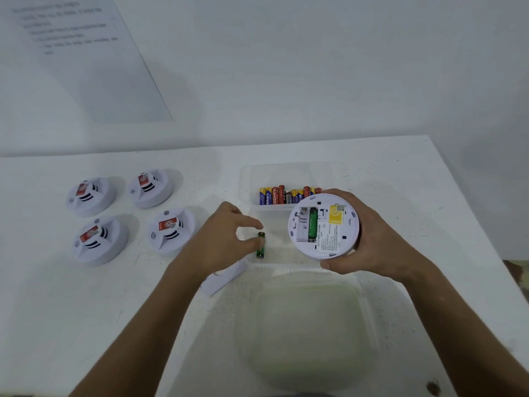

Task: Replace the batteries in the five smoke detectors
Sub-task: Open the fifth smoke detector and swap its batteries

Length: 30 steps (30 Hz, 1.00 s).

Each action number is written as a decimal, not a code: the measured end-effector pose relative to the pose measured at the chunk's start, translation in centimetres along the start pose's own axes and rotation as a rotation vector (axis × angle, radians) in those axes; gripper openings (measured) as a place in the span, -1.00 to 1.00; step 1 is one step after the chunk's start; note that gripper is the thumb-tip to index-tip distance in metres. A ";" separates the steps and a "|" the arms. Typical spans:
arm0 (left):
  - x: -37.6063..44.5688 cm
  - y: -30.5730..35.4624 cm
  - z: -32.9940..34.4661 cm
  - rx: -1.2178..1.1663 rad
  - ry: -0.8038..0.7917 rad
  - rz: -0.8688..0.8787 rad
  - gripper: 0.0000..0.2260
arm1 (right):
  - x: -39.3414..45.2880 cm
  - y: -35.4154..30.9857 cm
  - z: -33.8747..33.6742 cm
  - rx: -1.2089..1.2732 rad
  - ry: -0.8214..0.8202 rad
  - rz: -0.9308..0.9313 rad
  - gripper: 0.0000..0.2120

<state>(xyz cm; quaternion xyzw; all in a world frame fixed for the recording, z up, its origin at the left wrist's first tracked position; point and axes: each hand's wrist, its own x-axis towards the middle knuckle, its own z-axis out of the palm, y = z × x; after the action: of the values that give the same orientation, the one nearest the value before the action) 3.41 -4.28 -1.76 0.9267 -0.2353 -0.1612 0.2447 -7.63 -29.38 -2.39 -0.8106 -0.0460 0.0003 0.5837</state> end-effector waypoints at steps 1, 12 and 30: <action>0.3 0.3 0.2 0.025 -0.038 -0.022 -0.68 | 0.0 0.1 0.1 0.000 -0.003 0.007 -0.06; 2.5 2.2 0.8 0.329 -0.259 -0.128 -0.47 | 0.0 0.4 0.2 0.006 0.007 0.023 -0.05; -4.7 6.5 -1.7 -0.375 0.488 0.122 -0.86 | 0.6 -1.7 1.5 0.061 -0.007 -0.040 -0.12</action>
<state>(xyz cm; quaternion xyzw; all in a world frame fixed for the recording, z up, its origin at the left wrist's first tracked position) -2.18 -6.21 3.93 0.8610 -0.1909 0.0402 0.4698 -7.27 -27.39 -1.23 -0.7914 -0.0641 -0.0073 0.6079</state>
